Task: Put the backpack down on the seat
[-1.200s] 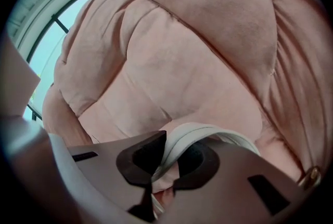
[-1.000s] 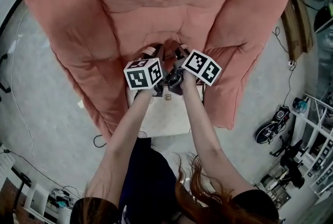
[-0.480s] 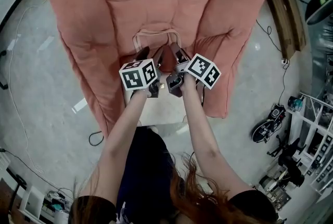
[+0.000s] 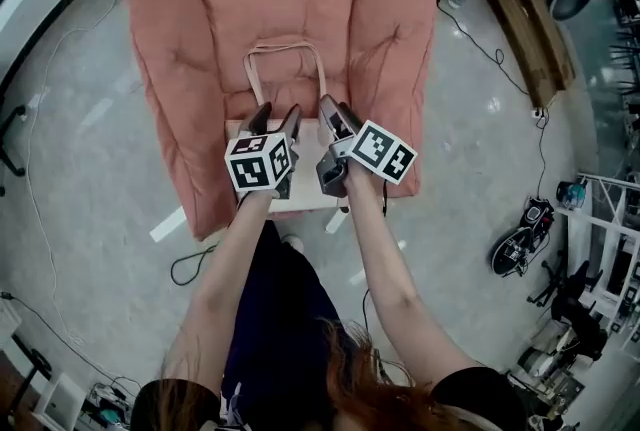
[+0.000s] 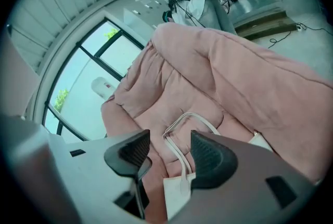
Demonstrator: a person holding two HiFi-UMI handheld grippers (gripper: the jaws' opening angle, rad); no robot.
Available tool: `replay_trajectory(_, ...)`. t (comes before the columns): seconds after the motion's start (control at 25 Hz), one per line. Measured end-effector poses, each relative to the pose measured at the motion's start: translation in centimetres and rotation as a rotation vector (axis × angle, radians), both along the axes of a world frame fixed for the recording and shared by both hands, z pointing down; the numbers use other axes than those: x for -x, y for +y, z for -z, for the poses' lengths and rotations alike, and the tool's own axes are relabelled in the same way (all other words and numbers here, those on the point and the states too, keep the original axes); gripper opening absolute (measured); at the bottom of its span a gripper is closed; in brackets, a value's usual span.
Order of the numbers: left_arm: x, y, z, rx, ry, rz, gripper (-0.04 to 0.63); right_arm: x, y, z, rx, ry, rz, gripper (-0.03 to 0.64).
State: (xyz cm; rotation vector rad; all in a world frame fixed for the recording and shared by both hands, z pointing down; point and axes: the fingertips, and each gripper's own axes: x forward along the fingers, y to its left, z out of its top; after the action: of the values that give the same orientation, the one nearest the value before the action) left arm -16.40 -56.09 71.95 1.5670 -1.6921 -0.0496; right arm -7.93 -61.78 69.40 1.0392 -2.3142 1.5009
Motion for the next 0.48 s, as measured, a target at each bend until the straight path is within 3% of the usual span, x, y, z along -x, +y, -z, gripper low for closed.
replay_trajectory(0.48,-9.6,10.2,8.3,-0.058,-0.108,-0.048,0.245,-10.8,12.8,5.6,-0.026,-0.11,-0.012,0.238)
